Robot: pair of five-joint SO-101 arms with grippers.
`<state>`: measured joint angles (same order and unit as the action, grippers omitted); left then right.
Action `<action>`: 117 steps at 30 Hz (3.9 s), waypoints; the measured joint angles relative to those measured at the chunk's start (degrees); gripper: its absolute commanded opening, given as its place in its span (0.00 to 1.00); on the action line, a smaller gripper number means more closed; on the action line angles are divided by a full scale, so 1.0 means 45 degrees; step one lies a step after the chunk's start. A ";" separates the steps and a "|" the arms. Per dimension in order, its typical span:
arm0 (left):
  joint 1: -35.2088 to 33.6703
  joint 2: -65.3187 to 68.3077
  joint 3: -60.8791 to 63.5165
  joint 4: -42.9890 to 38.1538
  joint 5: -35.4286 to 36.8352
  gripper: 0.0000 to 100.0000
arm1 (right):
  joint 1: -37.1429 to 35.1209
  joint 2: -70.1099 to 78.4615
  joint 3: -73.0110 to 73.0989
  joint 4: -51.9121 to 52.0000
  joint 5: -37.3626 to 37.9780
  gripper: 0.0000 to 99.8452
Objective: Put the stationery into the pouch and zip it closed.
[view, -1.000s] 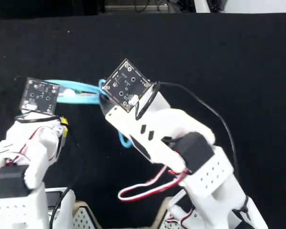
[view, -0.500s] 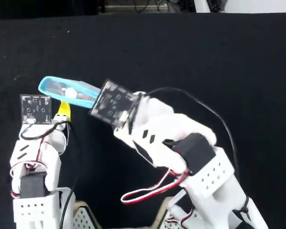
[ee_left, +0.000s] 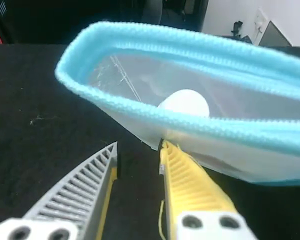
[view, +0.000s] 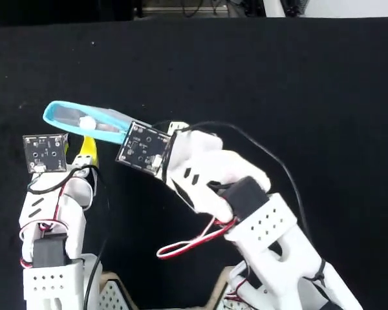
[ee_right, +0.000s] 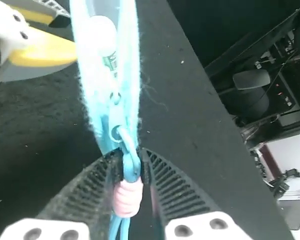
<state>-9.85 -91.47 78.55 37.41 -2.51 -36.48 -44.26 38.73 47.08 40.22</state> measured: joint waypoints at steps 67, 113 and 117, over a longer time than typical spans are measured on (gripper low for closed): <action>0.4982 -0.0137 -0.2930 0.4454 0.0606 0.20 | -0.0840 0.0000 -0.1524 -0.0195 -0.2501 0.01; 0.3556 -0.0059 -0.2462 0.3849 0.2032 0.20 | -0.0586 -0.0078 -0.1621 -0.0195 -0.2501 0.01; 0.4083 -0.0078 -0.2637 0.4005 0.2032 0.20 | -0.0586 -0.0078 -0.1621 -0.0195 -0.2501 0.01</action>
<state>8.53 -91.82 66.68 55.43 6.64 -39.12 -44.62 31.43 46.20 28.97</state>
